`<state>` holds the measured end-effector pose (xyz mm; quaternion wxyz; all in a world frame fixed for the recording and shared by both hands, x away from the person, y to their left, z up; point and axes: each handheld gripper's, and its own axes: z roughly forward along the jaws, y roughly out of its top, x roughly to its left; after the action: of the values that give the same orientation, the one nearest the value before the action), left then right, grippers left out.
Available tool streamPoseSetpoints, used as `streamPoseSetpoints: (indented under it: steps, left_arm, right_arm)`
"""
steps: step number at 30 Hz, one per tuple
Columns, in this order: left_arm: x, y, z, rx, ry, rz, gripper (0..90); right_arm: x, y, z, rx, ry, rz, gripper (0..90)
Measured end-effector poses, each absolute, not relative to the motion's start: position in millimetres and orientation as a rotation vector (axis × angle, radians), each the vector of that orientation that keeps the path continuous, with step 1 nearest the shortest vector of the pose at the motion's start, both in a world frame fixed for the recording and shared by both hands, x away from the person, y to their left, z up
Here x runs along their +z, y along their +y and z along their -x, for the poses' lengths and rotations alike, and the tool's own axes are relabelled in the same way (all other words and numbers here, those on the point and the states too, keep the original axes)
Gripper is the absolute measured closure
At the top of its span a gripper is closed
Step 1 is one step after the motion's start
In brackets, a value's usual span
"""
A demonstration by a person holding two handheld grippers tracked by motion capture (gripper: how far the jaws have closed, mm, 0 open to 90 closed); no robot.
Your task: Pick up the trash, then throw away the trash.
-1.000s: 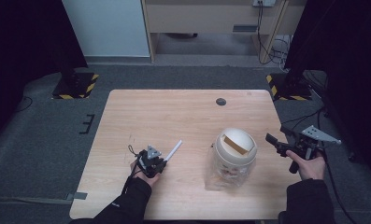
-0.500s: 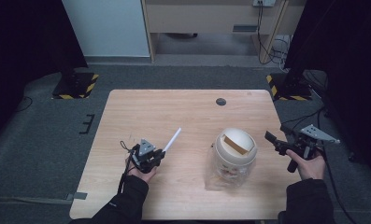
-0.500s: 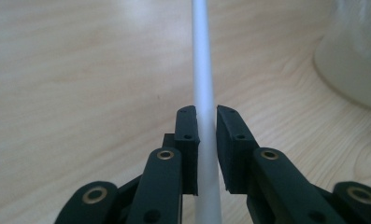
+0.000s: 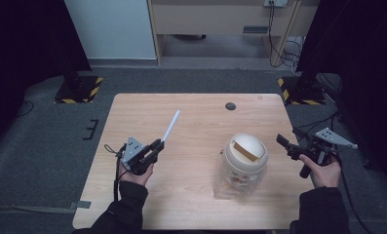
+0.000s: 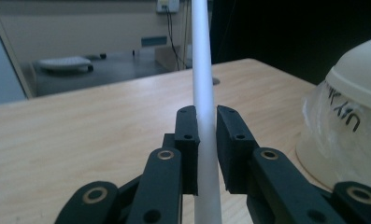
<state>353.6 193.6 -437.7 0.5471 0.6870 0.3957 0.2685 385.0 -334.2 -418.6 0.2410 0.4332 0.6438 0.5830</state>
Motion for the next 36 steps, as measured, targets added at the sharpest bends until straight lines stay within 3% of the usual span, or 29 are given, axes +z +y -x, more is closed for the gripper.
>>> streamPoseSetpoints:
  steps: [12,36]
  left_arm:
    - [-419.5,197.8,-346.7,0.653,0.880,-1.540,78.7]
    - [-396.8,146.6,-334.9,0.642,0.672,-1.578,78.8]
  right_arm:
    - [-402.4,-323.8,-380.2,1.652,1.728,-1.145,16.5]
    - [-371.9,-295.8,-369.1,1.780,1.703,-1.048,23.9]
